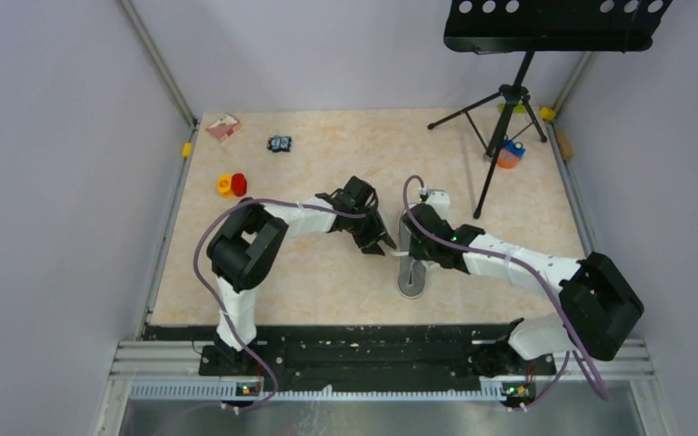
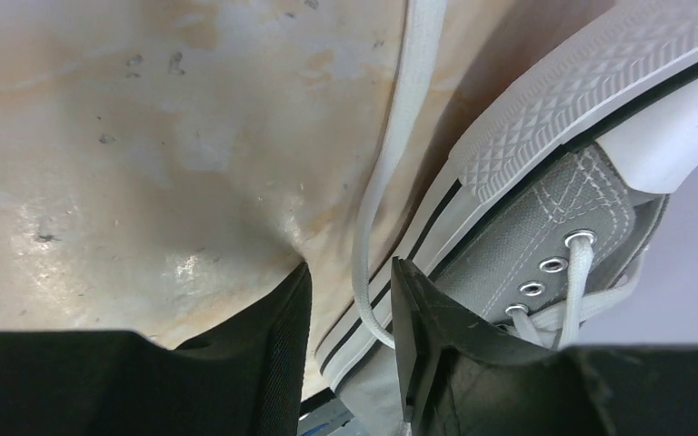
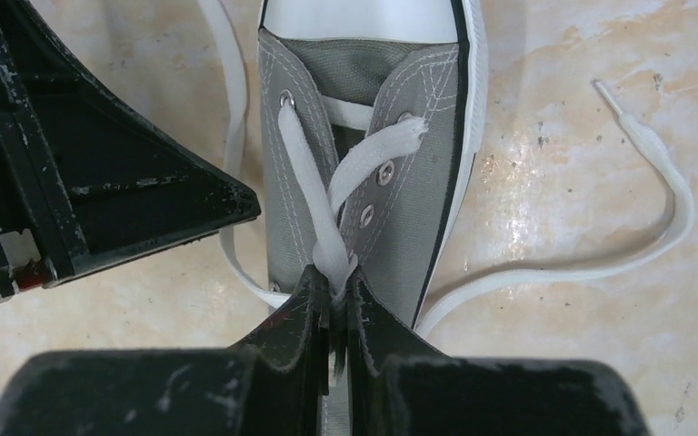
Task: Tie the shoes
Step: Place the shoe at the center of the board.
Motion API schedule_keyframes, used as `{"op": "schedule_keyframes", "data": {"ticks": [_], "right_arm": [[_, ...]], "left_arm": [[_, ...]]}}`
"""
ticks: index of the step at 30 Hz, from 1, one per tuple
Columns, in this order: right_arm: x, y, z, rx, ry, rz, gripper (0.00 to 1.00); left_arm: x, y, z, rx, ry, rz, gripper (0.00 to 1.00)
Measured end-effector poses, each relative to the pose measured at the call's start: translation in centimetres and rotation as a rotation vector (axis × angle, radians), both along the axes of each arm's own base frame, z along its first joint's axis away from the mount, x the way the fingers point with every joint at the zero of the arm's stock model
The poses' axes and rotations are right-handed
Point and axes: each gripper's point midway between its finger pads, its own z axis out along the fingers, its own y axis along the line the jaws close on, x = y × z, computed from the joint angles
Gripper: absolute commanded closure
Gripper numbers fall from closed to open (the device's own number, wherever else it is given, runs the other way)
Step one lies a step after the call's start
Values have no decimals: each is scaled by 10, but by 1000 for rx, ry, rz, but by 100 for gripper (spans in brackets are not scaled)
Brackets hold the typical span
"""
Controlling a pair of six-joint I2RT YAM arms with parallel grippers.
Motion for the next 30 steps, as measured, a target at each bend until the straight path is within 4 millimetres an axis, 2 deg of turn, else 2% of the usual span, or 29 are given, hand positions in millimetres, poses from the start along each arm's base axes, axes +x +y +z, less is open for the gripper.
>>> {"op": "schedule_keyframes", "data": {"ticks": [2,3,5,6,9,13,14,17,22,23,24,27,28,30], "right_arm": [[0,-1,-1,-1,-1,-3,100],[0,-1,-1,0,-1,-4,100],[0,0,-1,3,-2,-3,100],[0,0,-1,3,-2,-3,100],[0,1,-1,7,-1,-1,100],[0,4,0,20,1,8,100],[0,6,0,26,2,12,100],[-1,14,0,60,13,35,100],[-4,37,-4,127,47,81,100],[-4,43,-4,136,54,89,98],[-2,48,-4,147,59,94,88],[0,61,-5,172,83,105,48],[2,64,-4,177,85,101,42],[7,68,-1,178,80,97,39]], "left_arm": [[1,0,0,-1,2,10,60],[1,0,0,-1,6,16,65],[2,-1,-1,-4,12,25,96],[2,-2,-3,-3,18,31,100],[4,-6,-7,-15,30,26,100],[10,1,-7,5,6,44,100],[10,6,-7,14,-3,51,100],[7,40,-1,59,-19,111,100],[10,74,37,82,-107,177,100],[11,77,45,84,-134,183,100],[12,81,54,89,-162,188,100],[13,91,68,117,-218,203,100],[13,96,68,139,-225,206,100],[12,105,64,180,-225,207,100]]}}
